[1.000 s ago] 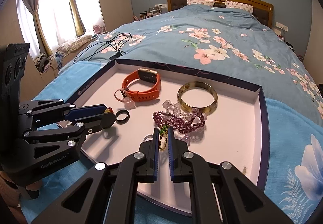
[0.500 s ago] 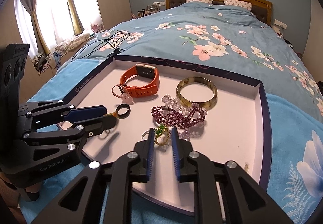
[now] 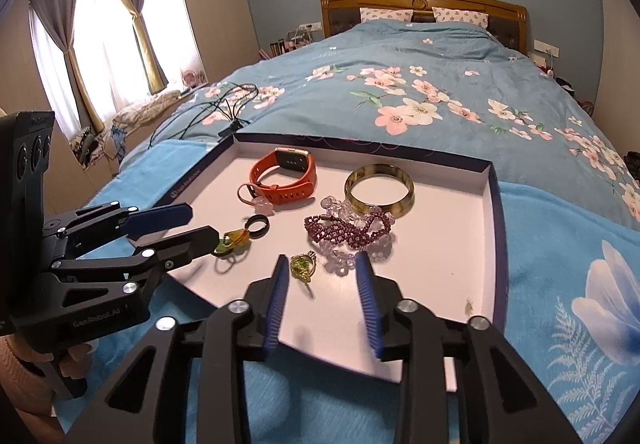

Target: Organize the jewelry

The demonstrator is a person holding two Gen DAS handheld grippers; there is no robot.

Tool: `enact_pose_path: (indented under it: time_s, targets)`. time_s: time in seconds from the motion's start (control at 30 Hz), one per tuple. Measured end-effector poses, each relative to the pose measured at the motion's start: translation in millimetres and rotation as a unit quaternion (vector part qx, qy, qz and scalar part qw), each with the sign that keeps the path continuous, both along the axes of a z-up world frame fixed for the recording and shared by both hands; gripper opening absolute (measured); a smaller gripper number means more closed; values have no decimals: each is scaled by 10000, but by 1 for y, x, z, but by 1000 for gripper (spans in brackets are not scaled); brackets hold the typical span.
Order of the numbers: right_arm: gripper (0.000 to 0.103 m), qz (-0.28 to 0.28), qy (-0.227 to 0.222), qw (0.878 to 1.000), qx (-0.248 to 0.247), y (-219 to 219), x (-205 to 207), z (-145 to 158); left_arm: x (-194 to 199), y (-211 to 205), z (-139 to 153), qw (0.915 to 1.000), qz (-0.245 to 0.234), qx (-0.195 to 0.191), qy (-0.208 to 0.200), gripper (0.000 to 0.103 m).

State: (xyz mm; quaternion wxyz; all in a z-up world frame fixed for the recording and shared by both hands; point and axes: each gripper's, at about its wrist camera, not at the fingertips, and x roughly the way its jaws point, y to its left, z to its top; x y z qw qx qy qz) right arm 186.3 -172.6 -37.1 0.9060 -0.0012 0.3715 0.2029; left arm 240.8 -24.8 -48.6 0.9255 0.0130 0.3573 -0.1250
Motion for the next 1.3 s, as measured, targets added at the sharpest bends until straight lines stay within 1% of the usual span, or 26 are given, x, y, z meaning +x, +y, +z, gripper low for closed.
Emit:
enact_pose_path:
  time_s: [0.03,0.07,0.13,0.17,0.2,0.23,0.27,0.3,0.33,0.43,0.5,0.6,0.7,0.9,1.07,1.3]
  targets:
    - [47,-30,-74,10000,29,-2,-5,3,-4,0,2,10000,6,9,-58,51]
    - [51,-52,-127,9999,51,-3,-9,4,-10,1,5,9999,8,8,-122,55]
    - [62,-140,-289,9994,122,-7,-20,10,-20,4,10,9997,49,3,-250,72]
    - [63,-158,-367,9991,138,-8,-26,13,-26,5,12,9995,64,-7,-322,77]
    - [67,-190,-465,9986,143,-10,-31,15,-33,7,15,9991,111,-21,-413,86]
    - [79,-232,-533,9982,145,-11,-35,17,-40,10,17,9986,172,-32,-505,94]
    - [86,-319,-657,9972,171,-13,-41,20,-48,12,21,9975,231,-57,-660,97]
    - [94,-396,-811,9956,237,-16,-50,23,-54,14,24,9967,252,-72,-767,98]
    - [96,-440,-926,9944,266,-17,-55,26,-61,16,27,9960,276,-58,-852,97]
    - [96,-619,-1197,9908,152,-20,-72,31,-84,23,34,9925,403,15,-1156,97]
    - [96,-697,-1278,9892,142,-22,-79,31,-100,28,38,9905,462,23,-1296,97]
    - [96,-802,-1485,9856,97,-22,-95,31,-121,33,42,9871,558,-50,-1501,97]
    - [96,-874,-1706,9815,8,-20,-110,30,-139,40,44,9837,650,-230,-1660,97]
    - [96,-951,-1956,9761,-50,-18,-133,29,-173,42,47,9748,801,-142,-2078,97]
    - [96,-1008,-2082,9728,-91,-16,-144,29,-192,44,49,9711,846,-230,-2222,97]
    - [96,-1071,-2200,9696,-23,-16,-152,30,-201,41,54,9675,858,-233,-2365,97]
